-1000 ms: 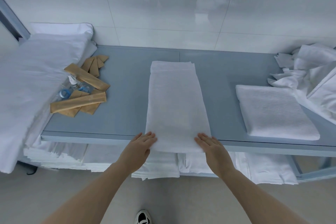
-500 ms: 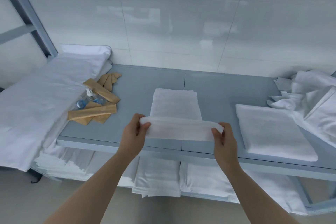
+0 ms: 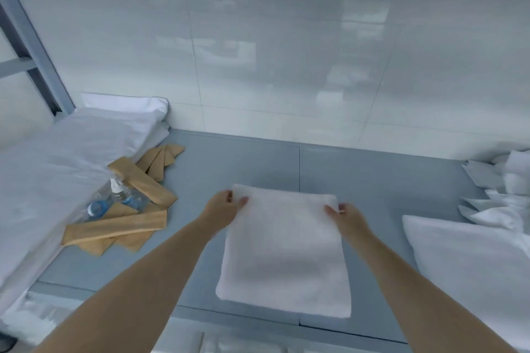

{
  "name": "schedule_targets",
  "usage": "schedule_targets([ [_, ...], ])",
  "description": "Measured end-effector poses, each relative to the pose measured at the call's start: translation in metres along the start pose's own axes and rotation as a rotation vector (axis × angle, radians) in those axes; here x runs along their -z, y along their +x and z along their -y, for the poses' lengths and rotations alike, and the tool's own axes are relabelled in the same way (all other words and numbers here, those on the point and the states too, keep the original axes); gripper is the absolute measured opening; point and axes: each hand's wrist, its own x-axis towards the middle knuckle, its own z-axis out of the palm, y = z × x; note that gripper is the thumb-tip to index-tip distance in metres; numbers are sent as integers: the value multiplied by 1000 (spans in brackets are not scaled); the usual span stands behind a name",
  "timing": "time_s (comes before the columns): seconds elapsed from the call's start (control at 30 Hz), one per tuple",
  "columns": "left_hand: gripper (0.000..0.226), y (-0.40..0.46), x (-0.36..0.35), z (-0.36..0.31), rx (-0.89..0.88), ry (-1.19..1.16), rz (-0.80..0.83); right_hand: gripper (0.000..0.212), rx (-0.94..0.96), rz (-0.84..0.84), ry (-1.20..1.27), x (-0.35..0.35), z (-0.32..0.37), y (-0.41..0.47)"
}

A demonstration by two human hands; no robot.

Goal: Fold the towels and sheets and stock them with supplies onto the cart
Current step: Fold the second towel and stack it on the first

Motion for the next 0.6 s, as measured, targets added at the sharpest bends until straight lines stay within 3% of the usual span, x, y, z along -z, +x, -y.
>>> schedule_targets([
  [0.07, 24, 10, -21, 30, 87, 1, 101, 21, -101, 117, -80, -21, -27, 11],
  [0.2, 12, 20, -35, 50, -15, 7, 7, 14, -35, -3, -154, -28, -40, 20],
  [0.3, 8, 33, -33, 43, -72, -120, -57, 12, 62, -144, -67, -31, -34, 27],
  [0.5, 10, 51, -44, 50, -63, 74, -37, 27, -28, -197, -139, -48, -40, 38],
  [0.6, 23, 48, -30, 44, 127, -145, 13, 30, -84, -165, -117, -39, -31, 32],
])
